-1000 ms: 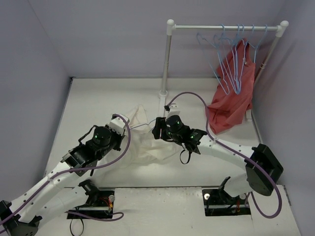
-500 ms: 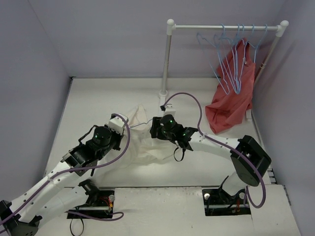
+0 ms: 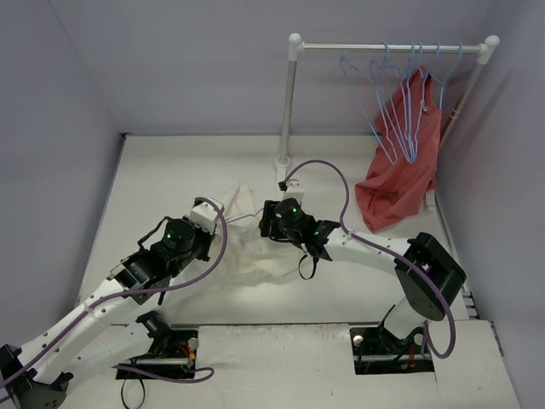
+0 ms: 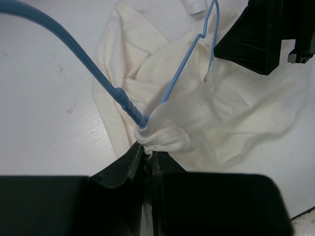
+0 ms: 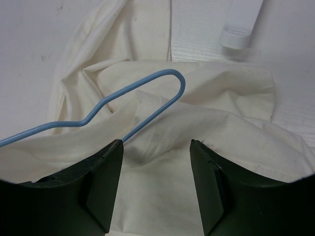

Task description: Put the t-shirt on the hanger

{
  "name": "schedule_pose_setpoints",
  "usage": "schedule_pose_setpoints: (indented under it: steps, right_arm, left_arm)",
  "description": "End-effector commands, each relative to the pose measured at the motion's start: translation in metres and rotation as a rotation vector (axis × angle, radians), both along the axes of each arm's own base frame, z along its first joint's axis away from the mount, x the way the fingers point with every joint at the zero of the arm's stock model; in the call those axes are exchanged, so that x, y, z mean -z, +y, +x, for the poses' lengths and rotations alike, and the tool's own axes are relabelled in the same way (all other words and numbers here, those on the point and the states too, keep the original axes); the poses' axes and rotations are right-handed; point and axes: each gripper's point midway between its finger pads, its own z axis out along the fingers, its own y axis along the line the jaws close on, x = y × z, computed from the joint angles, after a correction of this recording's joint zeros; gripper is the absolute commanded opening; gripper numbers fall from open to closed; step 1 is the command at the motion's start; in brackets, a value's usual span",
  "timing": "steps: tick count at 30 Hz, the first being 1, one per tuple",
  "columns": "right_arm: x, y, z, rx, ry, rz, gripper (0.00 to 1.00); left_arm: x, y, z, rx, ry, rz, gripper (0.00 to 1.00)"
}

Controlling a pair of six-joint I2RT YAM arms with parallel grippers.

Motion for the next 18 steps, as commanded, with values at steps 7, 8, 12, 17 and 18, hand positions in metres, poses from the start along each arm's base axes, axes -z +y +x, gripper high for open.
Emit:
schedule_pose_setpoints:
  steps: [7,8,12,17,18]
  right_arm:
    - [-0.038,0.017,0.02,0.052,-0.078,0.113,0.55]
    - [-0.036,0.018,0.02,0.05,-0.073,0.112,0.55]
    - [-0.023,0.021,0.018,0.038,-0.048,0.104,0.54]
    - [-0.009,0.022,0.016,0.03,-0.019,0.094,0.51]
    - [-0.006,0.022,0.015,0.03,-0.015,0.093,0.5]
  left_arm:
    - [-0.019,-0.008,0.006,-0.008,-0.05,-0.063,0.0]
    - [-0.019,-0.007,0.006,-0.007,-0.05,-0.06,0.0]
    - [-0.02,-0.008,0.006,-0.005,-0.053,-0.058,0.0]
    - [-0.021,-0.007,0.006,-0.009,-0.056,-0.057,0.0]
    - [-0.021,-0.006,0.006,-0.009,-0.057,-0.057,0.0]
